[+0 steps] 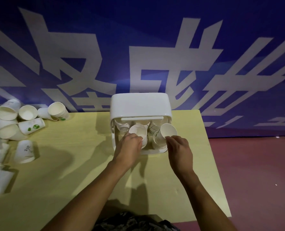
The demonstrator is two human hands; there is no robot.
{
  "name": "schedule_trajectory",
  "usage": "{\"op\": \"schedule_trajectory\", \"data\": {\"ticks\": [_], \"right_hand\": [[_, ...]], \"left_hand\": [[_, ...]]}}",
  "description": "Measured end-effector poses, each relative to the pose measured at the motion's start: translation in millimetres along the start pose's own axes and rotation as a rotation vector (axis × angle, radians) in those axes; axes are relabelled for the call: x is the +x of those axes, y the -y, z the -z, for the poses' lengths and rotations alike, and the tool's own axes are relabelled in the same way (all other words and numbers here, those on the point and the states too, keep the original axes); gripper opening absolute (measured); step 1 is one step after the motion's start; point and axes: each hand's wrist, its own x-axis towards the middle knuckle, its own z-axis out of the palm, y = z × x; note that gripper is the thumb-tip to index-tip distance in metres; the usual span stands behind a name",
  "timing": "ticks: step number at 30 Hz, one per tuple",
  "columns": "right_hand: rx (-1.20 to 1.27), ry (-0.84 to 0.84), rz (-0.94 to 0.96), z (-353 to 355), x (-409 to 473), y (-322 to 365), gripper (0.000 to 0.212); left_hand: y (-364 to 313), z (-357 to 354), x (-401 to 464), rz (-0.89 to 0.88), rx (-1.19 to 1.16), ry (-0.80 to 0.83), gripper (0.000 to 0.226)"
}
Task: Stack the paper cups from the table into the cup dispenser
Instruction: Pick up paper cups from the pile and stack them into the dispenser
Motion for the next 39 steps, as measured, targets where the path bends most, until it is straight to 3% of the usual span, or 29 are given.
{"op": "schedule_trajectory", "data": {"ticks": [8, 13, 22, 26, 35, 37, 39], "right_hand": [[-0.154, 0.269, 0.069, -33, 14, -27, 0.015], [-0.246, 0.359, 0.09, -42, 17, -28, 0.014], [-0.083, 0.326, 0.098, -30, 16, 18, 0.007], [0.104, 0.426, 0.162, -54, 6, 65, 0.012], [0.181, 0.67, 0.262, -133, -18, 181, 0.016], [0.182, 0.664, 0.261, -146, -21, 207, 0.015], [0.178, 0.657, 0.25, -158, -24, 230, 0.015]], "left_hand": [[3, -37, 19, 0.071, 0.184, 0.201, 0.022], [8, -53, 24, 0.1, 0.152, 0.249, 0.025], [30, -24, -5, 0.115, -0.086, -0.01, 0.025], [73, 0, -37, 0.256, -0.081, -0.022, 0.023], [219, 55, -114, 0.621, -0.041, -0.116, 0.024], [250, 63, -128, 0.714, -0.119, -0.141, 0.016], [284, 65, -139, 0.873, -0.341, -0.183, 0.012]]}}
